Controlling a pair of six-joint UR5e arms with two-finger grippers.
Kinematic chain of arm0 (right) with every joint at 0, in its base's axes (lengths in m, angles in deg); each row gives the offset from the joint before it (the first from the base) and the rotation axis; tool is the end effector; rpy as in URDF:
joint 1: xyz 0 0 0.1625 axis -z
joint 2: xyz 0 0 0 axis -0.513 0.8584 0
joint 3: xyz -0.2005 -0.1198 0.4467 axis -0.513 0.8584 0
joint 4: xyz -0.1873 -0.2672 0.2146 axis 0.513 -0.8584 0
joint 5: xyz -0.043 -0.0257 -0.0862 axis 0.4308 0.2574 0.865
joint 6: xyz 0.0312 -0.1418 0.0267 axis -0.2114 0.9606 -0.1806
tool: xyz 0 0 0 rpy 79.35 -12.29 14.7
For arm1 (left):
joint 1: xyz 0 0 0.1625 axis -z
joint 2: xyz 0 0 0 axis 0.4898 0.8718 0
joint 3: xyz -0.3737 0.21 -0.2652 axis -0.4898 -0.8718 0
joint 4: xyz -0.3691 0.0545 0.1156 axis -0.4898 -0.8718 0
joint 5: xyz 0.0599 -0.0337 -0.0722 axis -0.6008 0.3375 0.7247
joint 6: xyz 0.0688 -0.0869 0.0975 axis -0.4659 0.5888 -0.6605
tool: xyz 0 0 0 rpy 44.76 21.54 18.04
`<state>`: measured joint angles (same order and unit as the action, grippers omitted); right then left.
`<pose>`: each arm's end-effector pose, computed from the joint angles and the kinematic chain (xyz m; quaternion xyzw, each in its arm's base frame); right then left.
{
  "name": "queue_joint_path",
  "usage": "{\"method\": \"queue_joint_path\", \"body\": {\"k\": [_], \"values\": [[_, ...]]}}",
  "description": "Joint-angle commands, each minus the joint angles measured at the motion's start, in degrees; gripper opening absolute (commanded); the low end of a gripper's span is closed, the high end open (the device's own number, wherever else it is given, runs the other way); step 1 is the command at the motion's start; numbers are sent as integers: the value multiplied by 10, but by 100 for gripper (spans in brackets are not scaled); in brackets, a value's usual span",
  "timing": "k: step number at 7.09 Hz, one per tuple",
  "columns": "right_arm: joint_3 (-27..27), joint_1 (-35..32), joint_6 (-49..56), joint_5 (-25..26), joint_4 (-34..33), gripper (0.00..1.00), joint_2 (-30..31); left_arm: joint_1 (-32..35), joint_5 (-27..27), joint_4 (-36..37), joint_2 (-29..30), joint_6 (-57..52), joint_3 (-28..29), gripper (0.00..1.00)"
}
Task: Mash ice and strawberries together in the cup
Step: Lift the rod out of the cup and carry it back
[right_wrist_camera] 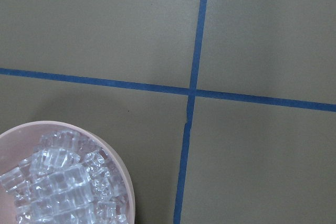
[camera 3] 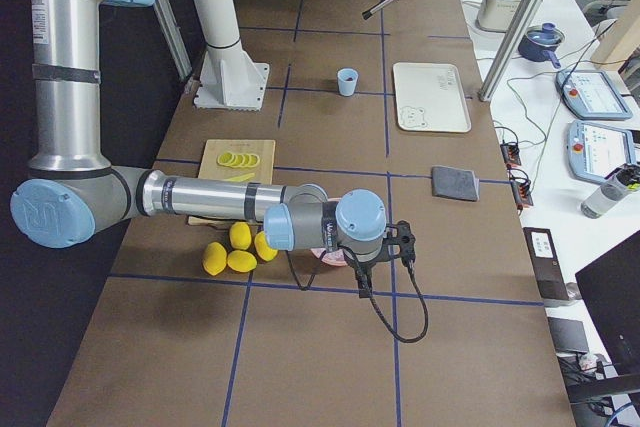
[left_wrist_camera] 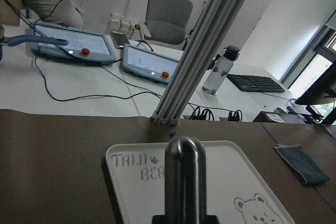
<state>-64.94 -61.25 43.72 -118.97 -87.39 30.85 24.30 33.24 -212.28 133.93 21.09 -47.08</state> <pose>0.0366 -0.4472 0.7593 0.0700 -0.4198 -0.0297 0.9044 0.2884 -0.5449 0.4606 0.3131 0.5627 -0.1012 0.7584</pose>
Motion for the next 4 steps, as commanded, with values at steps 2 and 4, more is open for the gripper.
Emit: {"method": "queue_joint_path", "body": {"k": [2, 4], "values": [[1, 2, 1, 1, 1, 99, 0, 113, 216, 146, -51, 10, -11, 0], [0, 2, 2, 1, 2, 99, 0, 114, 218, 170, -123, -48, -10, 0]]}}
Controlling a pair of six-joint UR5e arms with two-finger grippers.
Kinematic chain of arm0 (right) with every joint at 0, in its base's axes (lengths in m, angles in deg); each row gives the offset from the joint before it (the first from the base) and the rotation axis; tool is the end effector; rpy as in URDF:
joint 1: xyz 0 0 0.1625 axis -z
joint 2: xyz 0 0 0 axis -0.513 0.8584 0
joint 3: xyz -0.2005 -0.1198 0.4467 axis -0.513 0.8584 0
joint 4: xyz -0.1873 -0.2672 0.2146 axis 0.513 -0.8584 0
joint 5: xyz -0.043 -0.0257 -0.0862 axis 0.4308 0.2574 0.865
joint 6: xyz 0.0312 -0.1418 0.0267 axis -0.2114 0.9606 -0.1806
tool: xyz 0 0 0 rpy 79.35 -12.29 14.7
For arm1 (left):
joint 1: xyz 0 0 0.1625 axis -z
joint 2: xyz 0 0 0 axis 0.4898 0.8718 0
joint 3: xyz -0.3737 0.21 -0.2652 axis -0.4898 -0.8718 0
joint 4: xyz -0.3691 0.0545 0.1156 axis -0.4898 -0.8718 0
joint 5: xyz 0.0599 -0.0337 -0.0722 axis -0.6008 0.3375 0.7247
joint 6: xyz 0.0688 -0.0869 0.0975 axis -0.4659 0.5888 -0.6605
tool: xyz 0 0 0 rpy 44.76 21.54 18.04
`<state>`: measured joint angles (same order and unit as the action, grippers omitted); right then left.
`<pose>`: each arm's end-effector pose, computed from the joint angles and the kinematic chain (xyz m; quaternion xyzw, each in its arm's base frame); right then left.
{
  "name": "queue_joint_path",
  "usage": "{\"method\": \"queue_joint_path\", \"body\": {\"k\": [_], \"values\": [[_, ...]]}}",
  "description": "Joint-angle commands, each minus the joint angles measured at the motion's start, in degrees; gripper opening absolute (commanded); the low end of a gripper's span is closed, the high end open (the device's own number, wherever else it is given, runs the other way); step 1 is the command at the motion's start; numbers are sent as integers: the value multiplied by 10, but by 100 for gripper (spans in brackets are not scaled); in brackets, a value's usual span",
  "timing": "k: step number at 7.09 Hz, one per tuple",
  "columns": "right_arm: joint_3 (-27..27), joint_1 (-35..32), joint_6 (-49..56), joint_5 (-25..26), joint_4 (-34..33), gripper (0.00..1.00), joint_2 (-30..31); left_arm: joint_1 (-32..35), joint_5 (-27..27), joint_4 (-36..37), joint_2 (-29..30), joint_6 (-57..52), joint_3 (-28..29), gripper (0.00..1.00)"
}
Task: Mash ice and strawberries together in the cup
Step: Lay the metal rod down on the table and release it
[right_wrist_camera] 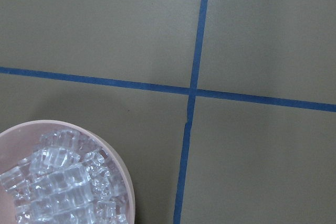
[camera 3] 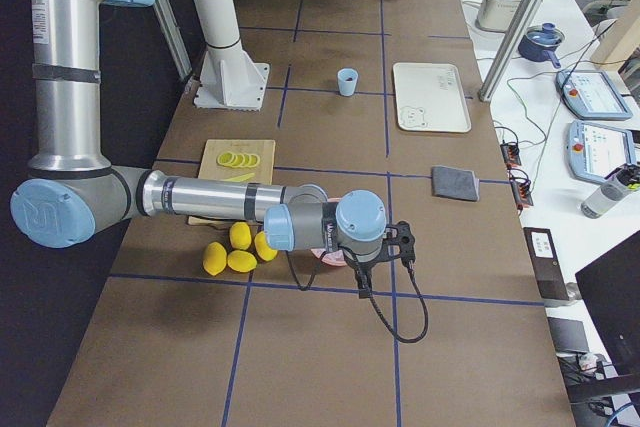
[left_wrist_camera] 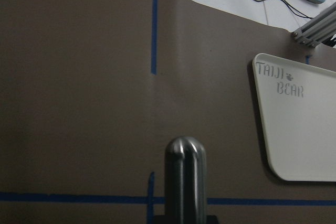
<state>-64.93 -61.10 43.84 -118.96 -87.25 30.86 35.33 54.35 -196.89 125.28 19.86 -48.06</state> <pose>0.0354 -0.4474 0.7592 0.0708 -0.4197 -0.0323 0.9043 0.1937 -0.5090 0.5720 0.1176 0.5187 -0.1328 0.8363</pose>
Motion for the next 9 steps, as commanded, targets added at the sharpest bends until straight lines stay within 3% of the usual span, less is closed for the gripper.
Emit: {"method": "queue_joint_path", "body": {"k": [1, 4, 9], "values": [[-1, -1, 0, 0, 1, 99, -1, 4, 7, 38, -56, -83, -1, 0], [-3, 0, 0, 1, 4, 99, -1, -2, -2, 181, -65, -250, 2, 0], [-5, 0, 0, 10, 4, 99, -6, -9, -63, 186, -73, -306, 81, 0]]}}
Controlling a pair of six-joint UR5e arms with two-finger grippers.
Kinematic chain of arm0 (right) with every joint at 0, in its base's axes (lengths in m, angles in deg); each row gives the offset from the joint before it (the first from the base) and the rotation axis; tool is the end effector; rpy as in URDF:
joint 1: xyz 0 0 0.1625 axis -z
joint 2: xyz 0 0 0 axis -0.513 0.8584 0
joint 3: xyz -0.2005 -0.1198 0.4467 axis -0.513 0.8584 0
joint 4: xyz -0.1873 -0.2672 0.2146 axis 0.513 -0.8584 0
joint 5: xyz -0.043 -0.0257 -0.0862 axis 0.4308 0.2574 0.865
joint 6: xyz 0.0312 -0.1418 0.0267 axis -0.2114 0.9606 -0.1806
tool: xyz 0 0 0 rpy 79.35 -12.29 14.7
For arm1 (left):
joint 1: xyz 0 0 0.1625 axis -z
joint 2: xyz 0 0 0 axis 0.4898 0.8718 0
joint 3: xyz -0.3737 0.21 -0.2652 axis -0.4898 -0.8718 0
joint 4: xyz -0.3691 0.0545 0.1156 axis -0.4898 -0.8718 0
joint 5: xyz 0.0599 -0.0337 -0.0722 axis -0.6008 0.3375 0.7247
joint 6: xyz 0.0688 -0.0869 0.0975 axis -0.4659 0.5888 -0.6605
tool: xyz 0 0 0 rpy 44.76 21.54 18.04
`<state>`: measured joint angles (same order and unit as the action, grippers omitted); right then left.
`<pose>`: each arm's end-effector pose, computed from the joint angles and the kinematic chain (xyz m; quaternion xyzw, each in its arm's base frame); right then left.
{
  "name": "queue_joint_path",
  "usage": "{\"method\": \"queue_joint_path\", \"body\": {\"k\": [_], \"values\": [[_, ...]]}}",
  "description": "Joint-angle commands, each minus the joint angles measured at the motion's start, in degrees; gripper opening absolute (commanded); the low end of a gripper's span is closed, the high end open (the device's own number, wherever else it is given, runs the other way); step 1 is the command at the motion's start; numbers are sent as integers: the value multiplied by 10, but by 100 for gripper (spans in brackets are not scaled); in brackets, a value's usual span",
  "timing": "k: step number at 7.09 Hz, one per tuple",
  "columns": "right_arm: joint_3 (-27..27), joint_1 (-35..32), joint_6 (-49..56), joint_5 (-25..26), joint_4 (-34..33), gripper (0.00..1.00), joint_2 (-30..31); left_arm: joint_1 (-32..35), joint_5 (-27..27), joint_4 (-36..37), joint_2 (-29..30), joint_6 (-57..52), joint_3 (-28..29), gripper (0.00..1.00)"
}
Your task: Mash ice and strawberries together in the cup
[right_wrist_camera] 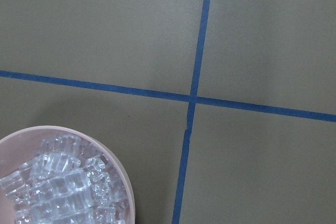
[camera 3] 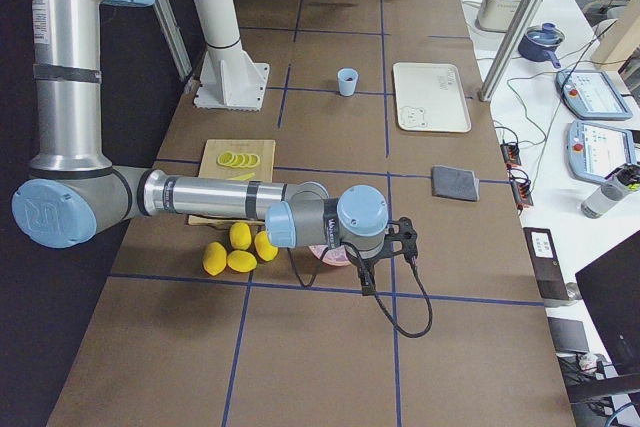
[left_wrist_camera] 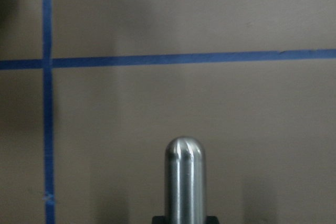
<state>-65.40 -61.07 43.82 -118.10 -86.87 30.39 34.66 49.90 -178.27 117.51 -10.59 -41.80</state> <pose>0.0368 -0.4537 0.7525 0.0810 -0.4122 -0.0367 0.9067 0.1597 -0.4461 0.7523 0.0328 0.3426 -0.0045 0.9389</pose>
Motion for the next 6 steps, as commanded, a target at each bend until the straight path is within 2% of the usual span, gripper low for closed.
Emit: {"method": "queue_joint_path", "body": {"k": [1, 2, 3, 4, 5, 6], "values": [[1, 0, 0, 2, 0, 99, -2, -2, -29, -1, 5, -4, 23, 0], [0, 0, 0, 2, 0, 99, -2, -2, -46, -1, 3, -30, 25, 0], [0, 0, 0, 2, 0, 99, -2, -2, -48, 0, 3, -36, 26, 6], [-1, 0, 0, 2, 0, 99, -4, -2, -48, 0, 4, -36, 26, 22], [-2, 0, 0, 2, 0, 99, -5, -2, -48, 1, 5, -35, 26, 57], [-2, 0, 0, 2, 0, 99, -5, -2, -48, 1, 5, -33, 26, 70]]}}
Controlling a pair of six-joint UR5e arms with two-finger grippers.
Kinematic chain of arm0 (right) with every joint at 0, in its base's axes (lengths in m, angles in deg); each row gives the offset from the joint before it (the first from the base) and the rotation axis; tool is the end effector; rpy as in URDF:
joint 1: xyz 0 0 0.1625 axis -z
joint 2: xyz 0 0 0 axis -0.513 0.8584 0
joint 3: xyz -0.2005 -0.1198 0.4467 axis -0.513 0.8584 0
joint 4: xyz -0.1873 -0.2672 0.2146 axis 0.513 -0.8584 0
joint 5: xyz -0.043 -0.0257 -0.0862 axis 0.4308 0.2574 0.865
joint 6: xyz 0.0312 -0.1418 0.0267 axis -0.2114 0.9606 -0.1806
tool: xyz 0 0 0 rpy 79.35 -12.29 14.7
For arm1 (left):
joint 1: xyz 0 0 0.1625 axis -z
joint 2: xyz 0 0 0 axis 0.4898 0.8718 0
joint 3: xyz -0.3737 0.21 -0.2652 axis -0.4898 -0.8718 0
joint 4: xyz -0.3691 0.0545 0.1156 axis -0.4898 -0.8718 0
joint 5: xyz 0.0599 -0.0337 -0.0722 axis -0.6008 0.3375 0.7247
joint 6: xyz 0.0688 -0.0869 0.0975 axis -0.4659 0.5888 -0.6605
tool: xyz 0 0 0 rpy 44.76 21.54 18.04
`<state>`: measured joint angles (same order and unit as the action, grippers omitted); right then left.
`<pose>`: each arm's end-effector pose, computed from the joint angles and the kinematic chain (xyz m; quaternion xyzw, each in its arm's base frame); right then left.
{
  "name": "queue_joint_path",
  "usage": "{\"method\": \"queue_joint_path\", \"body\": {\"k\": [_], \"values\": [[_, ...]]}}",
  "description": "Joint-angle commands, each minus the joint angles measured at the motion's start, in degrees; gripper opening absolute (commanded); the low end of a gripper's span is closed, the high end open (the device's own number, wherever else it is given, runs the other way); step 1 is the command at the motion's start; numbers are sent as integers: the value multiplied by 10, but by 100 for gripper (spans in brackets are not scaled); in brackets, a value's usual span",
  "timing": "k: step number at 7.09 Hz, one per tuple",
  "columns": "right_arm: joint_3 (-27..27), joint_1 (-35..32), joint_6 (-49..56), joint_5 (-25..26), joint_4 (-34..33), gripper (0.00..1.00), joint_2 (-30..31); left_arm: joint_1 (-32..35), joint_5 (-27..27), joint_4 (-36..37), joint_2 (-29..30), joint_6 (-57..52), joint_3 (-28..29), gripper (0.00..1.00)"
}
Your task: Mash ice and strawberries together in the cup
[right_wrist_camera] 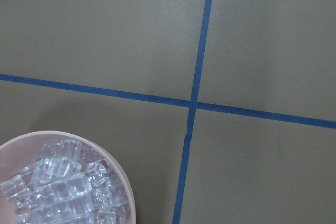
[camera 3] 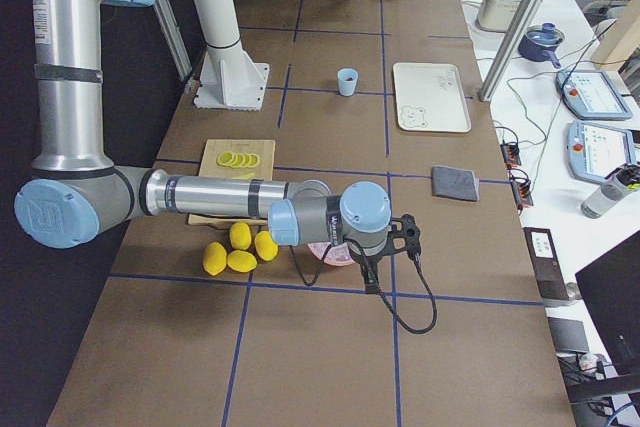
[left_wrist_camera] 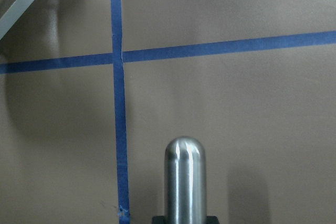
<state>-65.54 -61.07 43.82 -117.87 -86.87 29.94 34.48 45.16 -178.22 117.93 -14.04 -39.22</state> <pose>0.0374 -0.4586 0.7482 0.0856 -0.4100 -0.0387 0.9072 0.1527 -0.4523 0.7776 0.0465 0.3004 0.0117 0.9526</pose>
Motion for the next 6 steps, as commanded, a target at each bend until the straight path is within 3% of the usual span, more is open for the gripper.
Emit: {"method": "queue_joint_path", "body": {"k": [1, 2, 4, 5, 6], "values": [[0, -1, 0, -1, 0, 99, -1, -1, -1, 0, 0, 0, 0, 85], [-2, -1, 0, 0, 0, 99, 0, -1, -1, -2, 0, -1, 0, 100], [-2, -1, 0, 1, 0, 99, 0, 3, 12, 2, 0, -9, -15, 100], [-2, -1, 0, 1, 0, 99, 0, 21, 37, 38, -1, -61, -37, 100], [-1, -1, 0, 2, 0, 99, 0, 69, 41, 125, 0, -145, -76, 100]]}}
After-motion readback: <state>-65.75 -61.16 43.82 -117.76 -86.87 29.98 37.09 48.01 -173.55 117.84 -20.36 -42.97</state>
